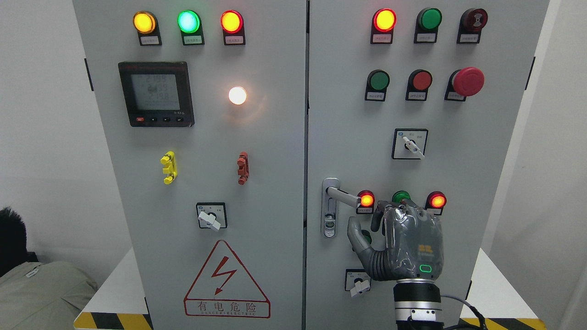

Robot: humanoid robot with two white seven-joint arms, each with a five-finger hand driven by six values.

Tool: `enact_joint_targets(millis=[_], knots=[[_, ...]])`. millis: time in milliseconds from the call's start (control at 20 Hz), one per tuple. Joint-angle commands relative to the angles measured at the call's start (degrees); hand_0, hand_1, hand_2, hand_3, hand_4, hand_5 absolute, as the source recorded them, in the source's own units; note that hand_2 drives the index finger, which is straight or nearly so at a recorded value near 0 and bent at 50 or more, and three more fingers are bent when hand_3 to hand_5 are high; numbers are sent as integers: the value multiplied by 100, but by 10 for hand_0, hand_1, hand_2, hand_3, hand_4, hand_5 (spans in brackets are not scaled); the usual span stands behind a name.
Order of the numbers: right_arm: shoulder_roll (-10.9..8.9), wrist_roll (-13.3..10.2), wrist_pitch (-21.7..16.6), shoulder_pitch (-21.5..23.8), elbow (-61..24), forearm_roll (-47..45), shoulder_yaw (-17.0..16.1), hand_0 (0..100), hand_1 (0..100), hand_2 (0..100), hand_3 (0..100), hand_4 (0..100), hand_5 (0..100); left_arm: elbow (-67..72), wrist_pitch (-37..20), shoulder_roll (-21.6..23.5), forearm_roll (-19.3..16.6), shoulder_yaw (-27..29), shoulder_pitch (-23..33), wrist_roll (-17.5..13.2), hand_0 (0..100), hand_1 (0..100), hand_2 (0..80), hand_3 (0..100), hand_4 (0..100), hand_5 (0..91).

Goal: Release door handle

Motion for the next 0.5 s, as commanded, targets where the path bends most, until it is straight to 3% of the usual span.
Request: enact_joint_targets(millis=[0,251,451], knots=[[-8,-28,-372,630,-760,-31,-45,436,403,727,879,679,662,0,-4,0,0,0,0,-2,0,0,46,106,3,0],[-8,-46,-890,982,-1173,-162,-352,444,381,662,828,676,605,0,-4,0,0,0,0,-2,0,0,45,106,3,0],[-16,-37,-1540,992,-1226,-724,-949,445,352,580,773,634,545,0,-4,0,0,0,0,-2,0,0,45,105,3,0]])
